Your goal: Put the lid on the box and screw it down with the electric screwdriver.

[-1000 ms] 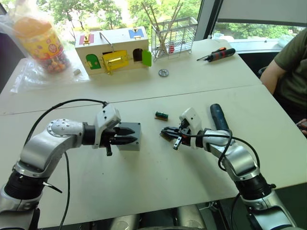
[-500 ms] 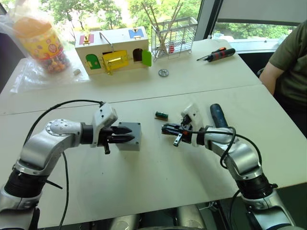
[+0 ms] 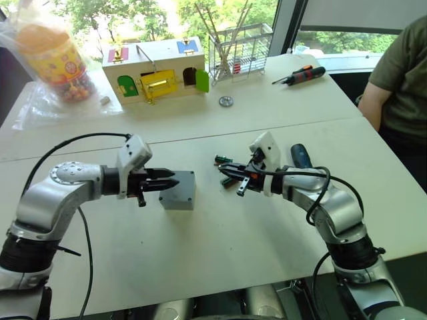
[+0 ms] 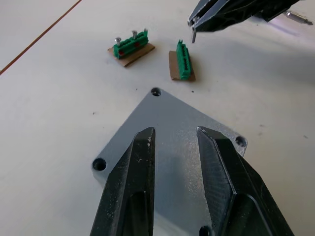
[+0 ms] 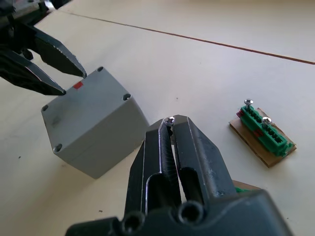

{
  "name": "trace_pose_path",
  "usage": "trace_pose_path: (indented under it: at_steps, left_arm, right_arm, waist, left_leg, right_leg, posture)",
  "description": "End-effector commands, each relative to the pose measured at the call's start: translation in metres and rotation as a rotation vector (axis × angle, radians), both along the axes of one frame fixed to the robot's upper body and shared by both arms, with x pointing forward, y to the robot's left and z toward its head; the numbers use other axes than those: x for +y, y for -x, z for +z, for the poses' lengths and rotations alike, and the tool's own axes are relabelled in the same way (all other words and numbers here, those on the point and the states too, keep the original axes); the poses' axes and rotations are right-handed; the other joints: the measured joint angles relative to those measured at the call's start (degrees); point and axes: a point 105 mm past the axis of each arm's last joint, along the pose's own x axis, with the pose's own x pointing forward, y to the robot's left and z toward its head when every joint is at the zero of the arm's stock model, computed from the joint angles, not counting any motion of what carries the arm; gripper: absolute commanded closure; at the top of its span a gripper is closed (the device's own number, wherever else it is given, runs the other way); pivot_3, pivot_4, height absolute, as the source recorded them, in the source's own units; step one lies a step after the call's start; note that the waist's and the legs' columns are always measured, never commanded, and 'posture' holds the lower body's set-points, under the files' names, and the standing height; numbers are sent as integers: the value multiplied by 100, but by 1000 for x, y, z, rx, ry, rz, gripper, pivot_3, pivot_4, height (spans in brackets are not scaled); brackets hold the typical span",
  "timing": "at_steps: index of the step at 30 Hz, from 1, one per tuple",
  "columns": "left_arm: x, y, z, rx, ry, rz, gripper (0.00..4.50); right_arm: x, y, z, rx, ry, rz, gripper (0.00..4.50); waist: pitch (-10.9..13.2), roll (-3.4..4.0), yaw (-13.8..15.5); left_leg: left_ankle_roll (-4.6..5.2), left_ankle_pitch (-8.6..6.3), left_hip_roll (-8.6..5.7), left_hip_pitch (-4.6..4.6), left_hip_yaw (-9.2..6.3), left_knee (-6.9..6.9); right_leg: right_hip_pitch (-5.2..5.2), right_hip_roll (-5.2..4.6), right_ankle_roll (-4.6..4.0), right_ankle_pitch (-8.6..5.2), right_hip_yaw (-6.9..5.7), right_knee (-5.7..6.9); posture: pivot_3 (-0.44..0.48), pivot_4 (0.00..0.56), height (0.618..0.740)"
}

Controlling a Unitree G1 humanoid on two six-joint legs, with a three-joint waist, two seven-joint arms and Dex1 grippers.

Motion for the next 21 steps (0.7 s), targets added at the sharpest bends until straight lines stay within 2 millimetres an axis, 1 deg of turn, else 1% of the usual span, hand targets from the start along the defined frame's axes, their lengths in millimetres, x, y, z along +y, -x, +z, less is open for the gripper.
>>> trace_pose_path:
  at_steps: [1, 3, 5, 8, 13, 17, 21]
  left_arm:
    - [16, -3, 13, -56, -25, 41, 3171]
    - [21, -4, 15, -57, -31, 53, 3171]
    - [24, -5, 16, -58, -33, 59, 3171]
    - [23, -5, 15, -59, -32, 63, 3171]
    - [21, -3, 12, -54, -26, 65, 3171]
    - [21, -4, 11, -54, -22, 67, 3171]
    - [22, -5, 9, -53, -25, 73, 3171]
  right_arm:
    - [20, 3, 19, -69, -47, 64, 4419]
    - [32, 2, 19, -73, -55, 90, 4419]
    - [40, 1, 17, -71, -60, 102, 4419]
    - [47, -1, 10, -67, -51, 114, 4419]
    - [52, -4, 4, -66, -45, 122, 4419]
    - [51, -8, 2, -69, -40, 116, 4419]
    - [52, -9, 3, -73, -46, 117, 4419]
  waist:
    - [0, 0, 0]
    - [0, 0, 0]
    - [0, 0, 23]
    - [0, 0, 34]
    - [0, 0, 0]
    - [0, 0, -7]
    - [0, 0, -1]
  left_leg:
    - [0, 0, 0, 0, 0, 0]
    - [0, 0, -1, 0, 0, 0]
    - [0, 0, -1, 0, 0, 0]
    - [0, 0, -7, 0, -3, 2]
    - [0, 0, -6, 0, -3, 3]
    - [0, 0, -4, 0, -3, 2]
    - [0, 0, -4, 0, -2, 2]
  right_leg:
    - [0, 0, 0, 0, 0, 1]
    - [0, 0, 0, 0, 0, 1]
    - [0, 0, 0, 0, -1, 1]
    - [4, -2, 0, 0, -2, 0]
    - [2, -1, 0, 0, -1, 2]
    - [0, 0, 0, 0, -1, 5]
    - [0, 0, 0, 0, -1, 5]
  posture:
    - [0, 150, 740]
    - [0, 150, 740]
    - [0, 150, 740]
    - [0, 150, 740]
    - [0, 150, 740]
    - [0, 150, 740]
    - [0, 150, 740]
